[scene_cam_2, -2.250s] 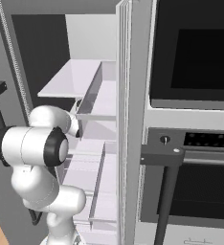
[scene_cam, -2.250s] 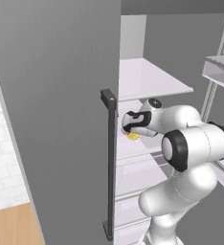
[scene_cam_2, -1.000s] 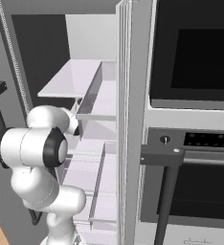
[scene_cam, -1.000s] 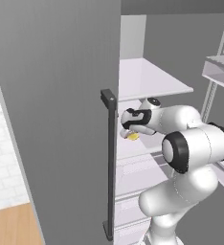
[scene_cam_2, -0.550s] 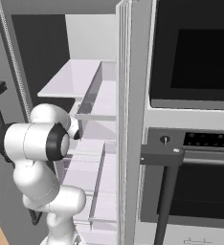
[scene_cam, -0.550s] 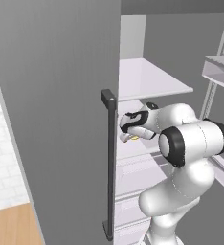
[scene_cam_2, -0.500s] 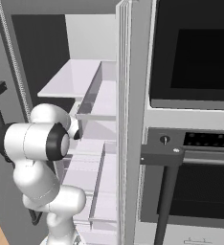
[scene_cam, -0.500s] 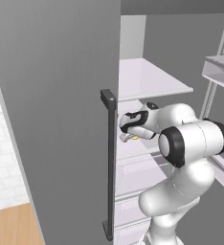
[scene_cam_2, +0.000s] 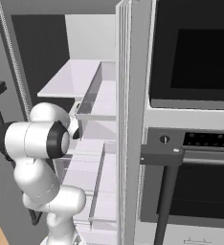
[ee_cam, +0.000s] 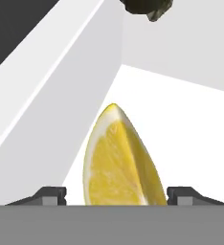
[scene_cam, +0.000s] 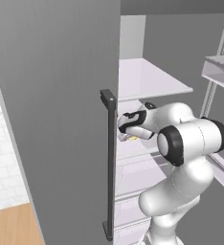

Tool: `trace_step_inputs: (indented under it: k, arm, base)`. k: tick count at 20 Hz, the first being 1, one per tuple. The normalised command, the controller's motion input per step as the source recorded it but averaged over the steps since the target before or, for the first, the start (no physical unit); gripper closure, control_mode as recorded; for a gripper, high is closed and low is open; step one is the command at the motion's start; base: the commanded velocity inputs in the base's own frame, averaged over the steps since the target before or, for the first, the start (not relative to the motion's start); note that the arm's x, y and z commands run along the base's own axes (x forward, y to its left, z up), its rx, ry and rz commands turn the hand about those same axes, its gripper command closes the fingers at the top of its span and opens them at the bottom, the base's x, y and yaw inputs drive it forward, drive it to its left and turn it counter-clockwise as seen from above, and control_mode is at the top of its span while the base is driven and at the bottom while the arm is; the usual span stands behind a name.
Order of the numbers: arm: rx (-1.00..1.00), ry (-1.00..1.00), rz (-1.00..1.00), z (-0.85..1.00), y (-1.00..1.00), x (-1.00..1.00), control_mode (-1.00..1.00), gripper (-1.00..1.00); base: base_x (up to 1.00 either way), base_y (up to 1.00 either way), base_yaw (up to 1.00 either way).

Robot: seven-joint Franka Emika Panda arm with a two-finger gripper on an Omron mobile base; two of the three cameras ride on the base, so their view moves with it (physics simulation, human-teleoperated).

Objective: Grab a lemon wedge from the fridge and one ice cube from the ice bowl, and put them in the glass of lemonade.

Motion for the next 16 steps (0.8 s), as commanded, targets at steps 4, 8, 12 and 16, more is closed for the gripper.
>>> trace_step_inputs:
  k: [4, 8, 12, 16]
  arm:
    - [0.0, 0.02, 0.0, -0.08, 0.08, -0.02, -1.0, 1.0]
    - [0.0, 0.02, -0.01, -0.09, 0.0, -0.24, -1.0, 1.0]
    - [0.0, 0.0, 0.0, 0.28, -0.03, -0.91, -1.0, 1.0]
    - [0.0, 0.0, 0.0, 0.89, -0.22, -0.75, -1.0, 1.0]
  base:
    - [0.0, 0.0, 0.0]
    - [0.0, 0.0, 0.0]
    - [0.0, 0.0, 0.0]
    - [0.0, 0.0, 0.0]
